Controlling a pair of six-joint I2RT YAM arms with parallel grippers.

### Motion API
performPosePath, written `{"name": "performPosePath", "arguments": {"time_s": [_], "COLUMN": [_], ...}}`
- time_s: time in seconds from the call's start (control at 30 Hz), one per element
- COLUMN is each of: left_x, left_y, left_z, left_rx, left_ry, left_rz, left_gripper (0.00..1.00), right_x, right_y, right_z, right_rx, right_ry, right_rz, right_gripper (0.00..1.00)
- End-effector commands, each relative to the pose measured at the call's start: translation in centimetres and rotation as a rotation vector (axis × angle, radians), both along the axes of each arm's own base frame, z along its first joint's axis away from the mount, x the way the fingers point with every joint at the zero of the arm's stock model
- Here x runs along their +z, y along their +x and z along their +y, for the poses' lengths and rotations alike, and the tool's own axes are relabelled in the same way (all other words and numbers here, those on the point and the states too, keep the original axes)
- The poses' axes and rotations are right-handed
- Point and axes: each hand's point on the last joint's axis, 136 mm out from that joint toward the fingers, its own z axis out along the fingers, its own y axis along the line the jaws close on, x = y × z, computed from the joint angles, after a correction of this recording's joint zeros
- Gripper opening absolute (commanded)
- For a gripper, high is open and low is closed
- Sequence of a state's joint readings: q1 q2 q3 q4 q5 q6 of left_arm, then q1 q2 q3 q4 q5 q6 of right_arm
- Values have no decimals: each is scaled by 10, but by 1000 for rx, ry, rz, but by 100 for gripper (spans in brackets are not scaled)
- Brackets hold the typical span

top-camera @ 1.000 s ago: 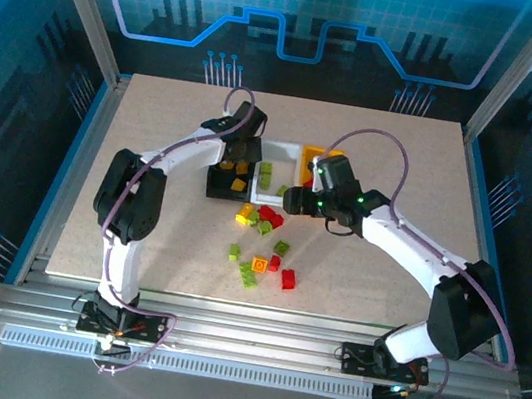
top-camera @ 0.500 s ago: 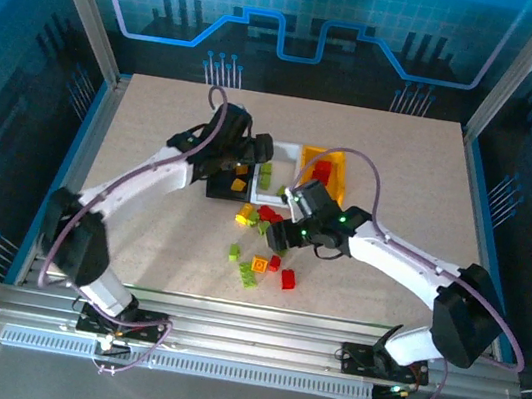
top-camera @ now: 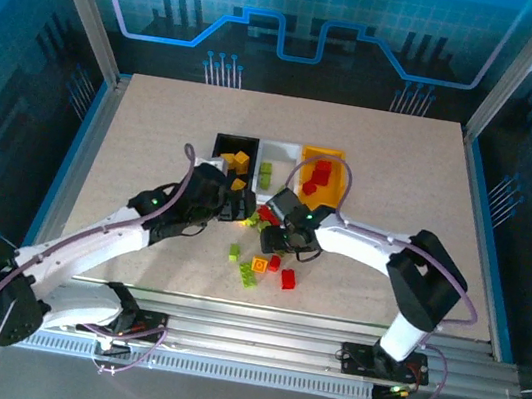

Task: Sort the legos into containers by color

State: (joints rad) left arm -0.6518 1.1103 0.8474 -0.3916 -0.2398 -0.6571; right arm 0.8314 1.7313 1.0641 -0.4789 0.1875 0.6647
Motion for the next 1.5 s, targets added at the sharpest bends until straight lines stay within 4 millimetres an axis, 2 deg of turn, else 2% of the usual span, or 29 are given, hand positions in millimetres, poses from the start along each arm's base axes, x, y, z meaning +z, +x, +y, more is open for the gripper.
{"name": "performPosePath", "arguments": {"time_s": [0.0, 0.33, 0.53, 0.73, 0.83, 0.93, 1.03, 1.13, 1.2, 1.3, 1.47], "left_x": [1, -10, -14, -16, -17, -20, -29, -41, -46, -53, -61], "left_y": [-9, -14, -15, -19, -22, -28, -35, -42, -46, -51, -57], "left_z": [11, 21, 22, 28, 32, 38, 43, 45, 45, 42, 42], "left_rx": [38, 54, 54, 63, 73, 85, 96, 98, 91, 77, 67], "left_ry": [-13, 24, 34, 49, 56, 55, 58, 53, 42, 28, 27], "left_rz": [-10, -5, 5, 10, 14, 19, 42, 77, 93, 117, 147], "left_gripper": [99, 99, 99, 99, 99, 99, 99, 99, 99, 99, 99], "right_x": [-8, -20, -20, 6, 33, 66, 91, 103, 104, 95, 75], "right_y": [4, -10, -3, 6, 11, 20, 42, 74, 97, 130, 168], "right_z": [-2, -29, -35, -33, -31, -20, -11, 2, 12, 21, 23], "right_rx": [-73, -98, -113, -66, -20, 45, 63, 53, 44, 14, -55], "right_ry": [-43, -126, -110, -67, -18, 61, 89, 114, 117, 74, 8], "right_rz": [-1, 23, -1, -78, -134, -176, -220, -241, -246, -238, -218], "right_gripper": [75, 53, 46, 37, 35, 35, 35, 35, 35, 36, 39]}}
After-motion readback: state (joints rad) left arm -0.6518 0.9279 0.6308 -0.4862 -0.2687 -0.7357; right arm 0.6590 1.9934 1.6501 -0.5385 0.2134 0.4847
